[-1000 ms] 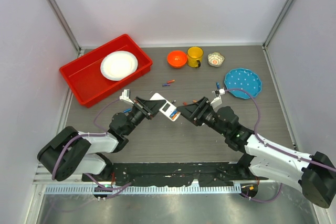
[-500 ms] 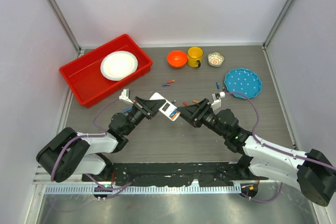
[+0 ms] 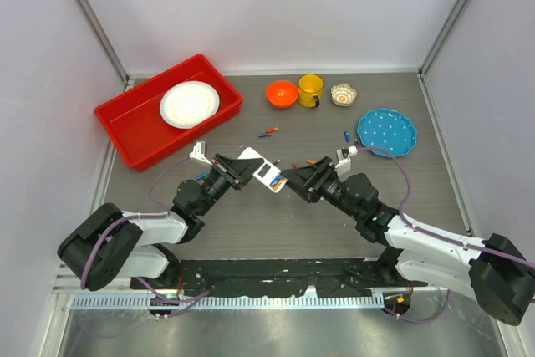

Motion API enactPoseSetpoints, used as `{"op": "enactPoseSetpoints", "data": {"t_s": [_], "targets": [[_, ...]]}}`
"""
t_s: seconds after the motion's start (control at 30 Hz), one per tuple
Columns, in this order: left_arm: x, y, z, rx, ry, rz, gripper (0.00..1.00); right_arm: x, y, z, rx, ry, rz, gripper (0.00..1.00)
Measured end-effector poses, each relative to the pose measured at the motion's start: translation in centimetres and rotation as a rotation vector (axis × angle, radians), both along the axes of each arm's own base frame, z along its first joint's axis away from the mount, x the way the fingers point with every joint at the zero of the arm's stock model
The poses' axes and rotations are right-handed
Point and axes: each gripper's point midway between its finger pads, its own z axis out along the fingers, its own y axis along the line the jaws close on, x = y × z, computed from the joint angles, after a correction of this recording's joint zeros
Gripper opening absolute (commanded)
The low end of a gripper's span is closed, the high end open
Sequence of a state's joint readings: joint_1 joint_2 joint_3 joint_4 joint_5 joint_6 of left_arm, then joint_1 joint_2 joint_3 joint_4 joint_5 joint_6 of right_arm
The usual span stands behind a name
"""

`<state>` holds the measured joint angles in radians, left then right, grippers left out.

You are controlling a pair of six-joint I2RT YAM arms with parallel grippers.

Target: Load the batteries into the remote control

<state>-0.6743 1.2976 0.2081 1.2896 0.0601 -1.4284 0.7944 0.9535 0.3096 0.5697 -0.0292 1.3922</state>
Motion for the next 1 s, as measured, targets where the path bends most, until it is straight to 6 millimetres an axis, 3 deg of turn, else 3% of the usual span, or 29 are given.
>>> {"op": "enactPoseSetpoints", "data": {"t_s": [1.0], "targets": [[0.28, 0.02, -0.03, 0.027, -0.013, 0.015, 0.0, 0.29, 0.91, -0.41, 0.034, 0.027, 0.025, 0.46]]}}
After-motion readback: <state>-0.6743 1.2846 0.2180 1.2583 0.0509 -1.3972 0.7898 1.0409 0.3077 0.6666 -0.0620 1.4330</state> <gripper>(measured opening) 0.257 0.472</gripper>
